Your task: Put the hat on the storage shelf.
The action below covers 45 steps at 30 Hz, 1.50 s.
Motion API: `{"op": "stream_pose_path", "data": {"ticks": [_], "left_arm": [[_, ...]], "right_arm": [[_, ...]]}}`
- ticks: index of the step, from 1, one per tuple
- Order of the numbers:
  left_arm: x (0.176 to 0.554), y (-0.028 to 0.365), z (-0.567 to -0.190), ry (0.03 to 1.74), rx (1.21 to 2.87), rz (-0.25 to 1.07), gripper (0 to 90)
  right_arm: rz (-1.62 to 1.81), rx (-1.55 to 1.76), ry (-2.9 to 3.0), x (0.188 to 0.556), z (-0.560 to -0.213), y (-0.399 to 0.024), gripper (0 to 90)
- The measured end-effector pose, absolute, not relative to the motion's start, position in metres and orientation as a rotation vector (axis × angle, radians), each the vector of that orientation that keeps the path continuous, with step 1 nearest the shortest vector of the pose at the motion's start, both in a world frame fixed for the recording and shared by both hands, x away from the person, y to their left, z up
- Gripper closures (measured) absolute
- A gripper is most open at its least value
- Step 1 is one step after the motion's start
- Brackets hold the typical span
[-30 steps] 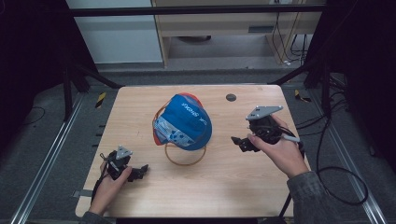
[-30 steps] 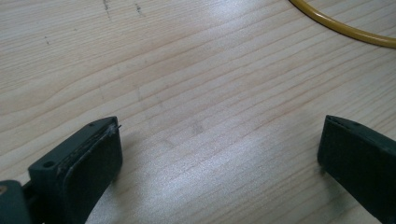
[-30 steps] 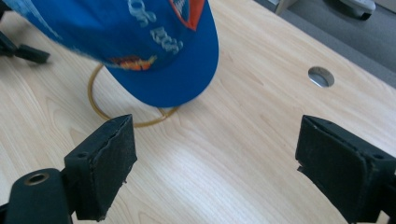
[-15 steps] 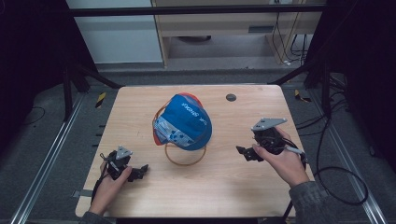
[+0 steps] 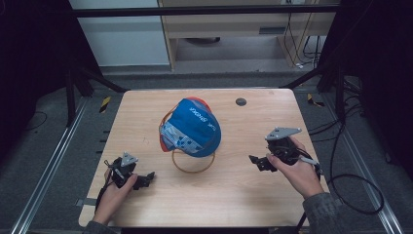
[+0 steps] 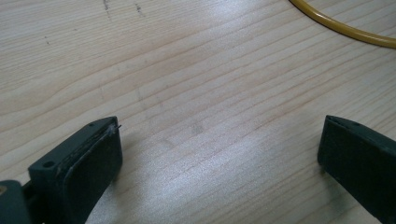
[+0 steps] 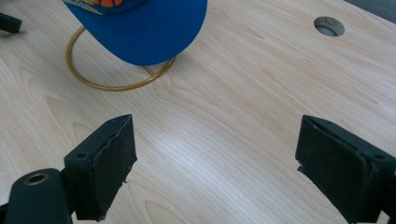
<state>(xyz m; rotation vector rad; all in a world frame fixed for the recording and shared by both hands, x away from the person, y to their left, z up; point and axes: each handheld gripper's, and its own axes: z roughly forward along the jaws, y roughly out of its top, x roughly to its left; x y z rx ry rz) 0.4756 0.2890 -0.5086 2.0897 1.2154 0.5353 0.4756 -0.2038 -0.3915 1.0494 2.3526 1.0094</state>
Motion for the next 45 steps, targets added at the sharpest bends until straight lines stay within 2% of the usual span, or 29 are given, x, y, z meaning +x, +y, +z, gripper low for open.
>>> {"op": "stream_pose_path", "data": {"ticks": [25,45], "left_arm": [[0.476,0.289,-0.509,1.217,2.086,0.536,0.0],[0.476,0.289,-0.509,1.217,2.086,0.536,0.0]], "right_arm": [[1.018,1.173,2.3,0.464,-0.44,-0.227,12.4],[0.993,1.194,2.348,0.455,-0.479,-0.219,12.4]]}}
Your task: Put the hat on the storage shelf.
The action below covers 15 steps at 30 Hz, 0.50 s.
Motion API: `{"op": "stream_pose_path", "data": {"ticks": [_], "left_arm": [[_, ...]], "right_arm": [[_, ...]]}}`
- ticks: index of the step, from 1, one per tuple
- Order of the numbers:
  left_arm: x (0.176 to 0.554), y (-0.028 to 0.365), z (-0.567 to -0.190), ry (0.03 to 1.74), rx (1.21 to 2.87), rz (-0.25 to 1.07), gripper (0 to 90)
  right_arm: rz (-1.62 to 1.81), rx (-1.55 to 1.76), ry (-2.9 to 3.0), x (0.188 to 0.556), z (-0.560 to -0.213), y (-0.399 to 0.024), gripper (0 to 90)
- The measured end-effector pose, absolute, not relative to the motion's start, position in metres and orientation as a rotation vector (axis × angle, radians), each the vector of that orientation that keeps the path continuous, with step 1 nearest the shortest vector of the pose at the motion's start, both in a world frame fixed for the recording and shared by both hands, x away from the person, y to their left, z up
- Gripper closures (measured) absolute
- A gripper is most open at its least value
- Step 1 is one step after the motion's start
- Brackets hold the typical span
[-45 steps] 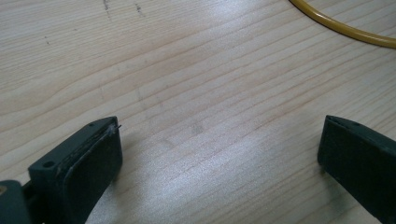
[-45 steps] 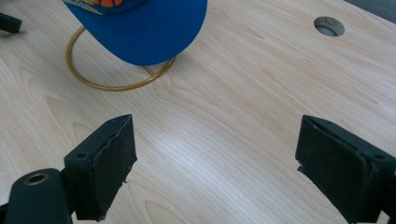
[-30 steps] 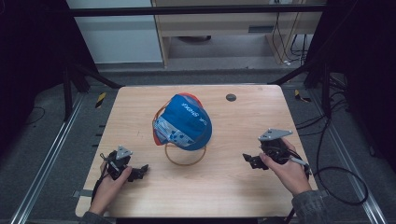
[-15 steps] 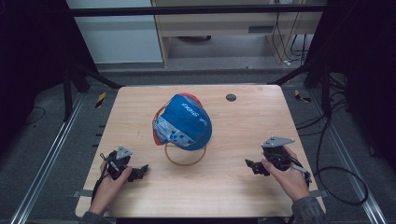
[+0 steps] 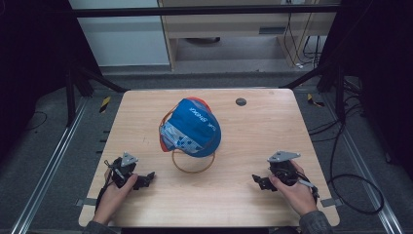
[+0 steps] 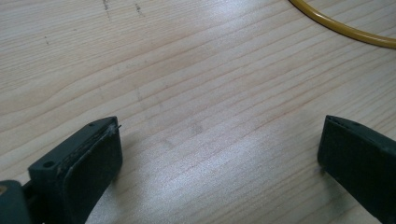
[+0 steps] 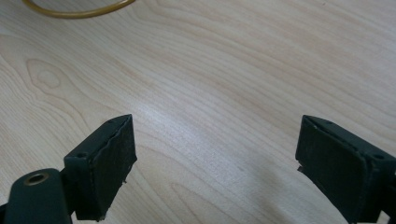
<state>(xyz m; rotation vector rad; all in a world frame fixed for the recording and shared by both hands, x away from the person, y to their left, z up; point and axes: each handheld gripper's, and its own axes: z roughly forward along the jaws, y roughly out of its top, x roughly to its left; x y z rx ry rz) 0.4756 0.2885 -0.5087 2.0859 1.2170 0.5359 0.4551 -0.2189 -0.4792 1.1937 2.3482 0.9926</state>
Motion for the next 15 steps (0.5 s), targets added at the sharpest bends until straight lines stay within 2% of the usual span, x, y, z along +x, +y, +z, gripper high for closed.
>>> {"op": "stream_pose_path", "data": {"ticks": [15], "left_arm": [[0.476,0.289,-0.509,1.217,2.086,0.535,0.0]], "right_arm": [[1.027,1.211,2.314,0.456,-0.496,-0.207,11.9]]}}
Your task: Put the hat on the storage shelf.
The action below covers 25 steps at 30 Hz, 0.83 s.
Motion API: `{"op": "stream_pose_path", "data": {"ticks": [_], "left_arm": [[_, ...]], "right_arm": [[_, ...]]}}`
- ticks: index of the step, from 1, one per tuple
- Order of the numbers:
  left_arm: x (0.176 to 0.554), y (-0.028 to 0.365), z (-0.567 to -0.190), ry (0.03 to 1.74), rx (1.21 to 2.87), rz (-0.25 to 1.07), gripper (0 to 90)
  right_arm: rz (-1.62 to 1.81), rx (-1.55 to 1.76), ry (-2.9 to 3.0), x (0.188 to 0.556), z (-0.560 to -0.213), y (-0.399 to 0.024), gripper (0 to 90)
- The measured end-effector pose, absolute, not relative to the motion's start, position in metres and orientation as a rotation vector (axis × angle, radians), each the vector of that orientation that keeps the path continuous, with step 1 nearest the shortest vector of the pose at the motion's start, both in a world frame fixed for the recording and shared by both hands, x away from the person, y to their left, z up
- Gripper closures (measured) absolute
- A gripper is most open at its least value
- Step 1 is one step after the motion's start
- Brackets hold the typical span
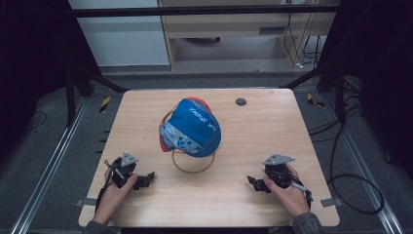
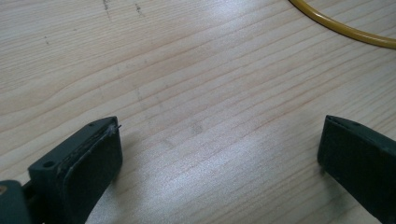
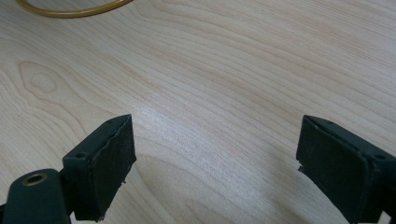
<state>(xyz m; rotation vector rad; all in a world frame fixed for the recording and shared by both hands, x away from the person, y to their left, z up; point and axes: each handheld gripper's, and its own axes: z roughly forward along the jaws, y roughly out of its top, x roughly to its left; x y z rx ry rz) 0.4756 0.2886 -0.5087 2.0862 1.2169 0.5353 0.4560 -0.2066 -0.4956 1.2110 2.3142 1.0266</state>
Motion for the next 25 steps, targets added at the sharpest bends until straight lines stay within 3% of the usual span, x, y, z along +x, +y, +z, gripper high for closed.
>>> {"op": "stream_pose_path", "data": {"ticks": [25], "left_arm": [[0.476,0.288,-0.509,1.216,2.087,0.535,0.0]], "right_arm": [[0.97,1.262,2.228,0.46,-0.512,-0.189,6.7]]}}
